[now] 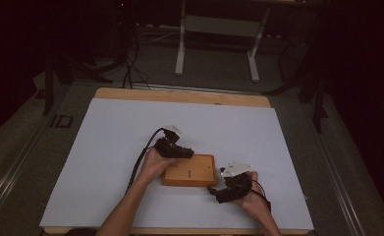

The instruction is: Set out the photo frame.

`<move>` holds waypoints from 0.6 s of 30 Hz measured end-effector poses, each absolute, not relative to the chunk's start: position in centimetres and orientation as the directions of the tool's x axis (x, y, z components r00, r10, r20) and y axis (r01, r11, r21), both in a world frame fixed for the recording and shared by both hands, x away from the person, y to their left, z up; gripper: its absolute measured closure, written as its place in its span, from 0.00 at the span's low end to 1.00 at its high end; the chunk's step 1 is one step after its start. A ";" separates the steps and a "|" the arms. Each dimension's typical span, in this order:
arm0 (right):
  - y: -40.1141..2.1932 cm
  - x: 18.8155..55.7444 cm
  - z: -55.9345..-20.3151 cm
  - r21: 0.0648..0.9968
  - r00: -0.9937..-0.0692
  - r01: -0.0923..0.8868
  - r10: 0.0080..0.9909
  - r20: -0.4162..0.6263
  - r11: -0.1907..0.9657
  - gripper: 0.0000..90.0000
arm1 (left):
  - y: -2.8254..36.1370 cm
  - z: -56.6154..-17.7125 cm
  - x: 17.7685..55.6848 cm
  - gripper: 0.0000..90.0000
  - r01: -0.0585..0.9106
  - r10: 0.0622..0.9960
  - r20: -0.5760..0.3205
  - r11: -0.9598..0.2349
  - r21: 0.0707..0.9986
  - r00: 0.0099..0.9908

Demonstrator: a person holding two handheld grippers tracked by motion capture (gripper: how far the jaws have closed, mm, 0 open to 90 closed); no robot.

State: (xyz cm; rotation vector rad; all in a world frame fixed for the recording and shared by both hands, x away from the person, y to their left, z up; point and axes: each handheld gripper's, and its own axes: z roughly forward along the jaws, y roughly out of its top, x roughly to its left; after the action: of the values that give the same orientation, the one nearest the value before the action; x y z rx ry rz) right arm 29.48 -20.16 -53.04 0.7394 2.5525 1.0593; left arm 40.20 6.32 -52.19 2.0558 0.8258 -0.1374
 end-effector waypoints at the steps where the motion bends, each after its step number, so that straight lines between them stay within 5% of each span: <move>1: -20.2 29.6 -53.1 0.718 -0.828 0.351 0.557 -0.062 0.601 0.15 | 6.3 -52.2 40.2 0.93 0.605 0.503 -0.392 -0.381 0.699 0.770; 18: -19.6 30.2 -53.8 0.711 -0.806 0.341 0.580 -0.115 0.615 0.19 | 6.4 -52.1 41.1 0.94 0.637 0.490 -0.436 -0.389 0.665 0.755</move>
State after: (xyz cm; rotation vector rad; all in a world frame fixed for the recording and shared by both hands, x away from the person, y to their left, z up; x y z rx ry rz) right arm 30.19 -19.59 -53.80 0.7418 2.5078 1.0030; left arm 41.08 6.37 -52.12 2.0628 0.8458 -0.2101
